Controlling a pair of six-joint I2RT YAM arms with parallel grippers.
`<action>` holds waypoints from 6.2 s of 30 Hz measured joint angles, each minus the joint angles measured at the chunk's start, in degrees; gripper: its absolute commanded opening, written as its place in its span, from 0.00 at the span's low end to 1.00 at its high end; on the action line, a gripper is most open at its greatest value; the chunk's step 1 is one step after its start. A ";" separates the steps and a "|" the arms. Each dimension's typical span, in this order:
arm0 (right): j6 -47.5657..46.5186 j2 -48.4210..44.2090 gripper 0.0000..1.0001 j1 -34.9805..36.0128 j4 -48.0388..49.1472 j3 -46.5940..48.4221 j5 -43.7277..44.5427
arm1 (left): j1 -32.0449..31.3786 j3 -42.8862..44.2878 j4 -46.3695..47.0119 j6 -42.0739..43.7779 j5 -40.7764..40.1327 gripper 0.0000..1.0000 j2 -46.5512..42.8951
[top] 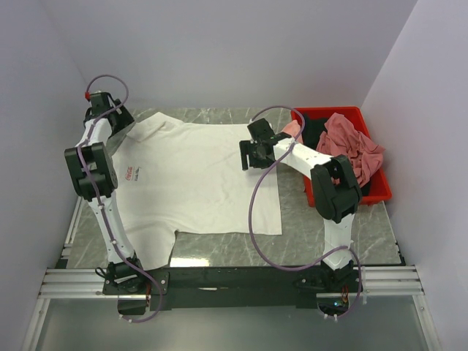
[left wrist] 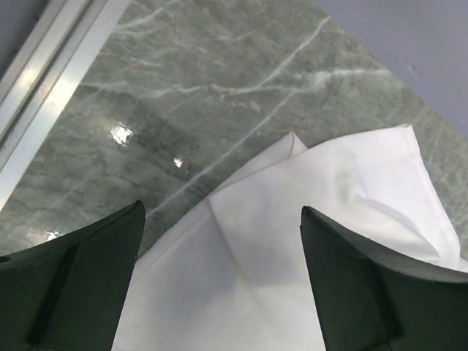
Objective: Fold and stack the t-shirts
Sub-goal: Flatten the tshirt out
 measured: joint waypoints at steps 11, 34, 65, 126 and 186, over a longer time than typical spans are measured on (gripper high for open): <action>-0.09 0.00 0.76 0.00 -0.11 -0.20 0.04 | -1.20 3.23 -3.04 -1.73 2.19 0.74 3.63; -0.79 0.00 0.76 0.00 -0.22 -0.17 0.24 | -1.09 6.08 -3.13 -4.66 6.54 0.07 7.65; 4.70 -5.49 0.75 0.13 1.95 -13.90 -3.45 | -1.16 -14.86 3.48 -9.42 4.66 0.00 -3.87; 11.76 -28.85 0.76 8.76 -2.99 -38.51 -2.69 | -10.43 14.69 2.12 0.31 0.09 0.88 9.92; 3.82 29.49 0.82 -9.42 -15.54 43.67 -5.40 | -16.65 1.79 -8.72 -6.75 3.91 0.99 2.97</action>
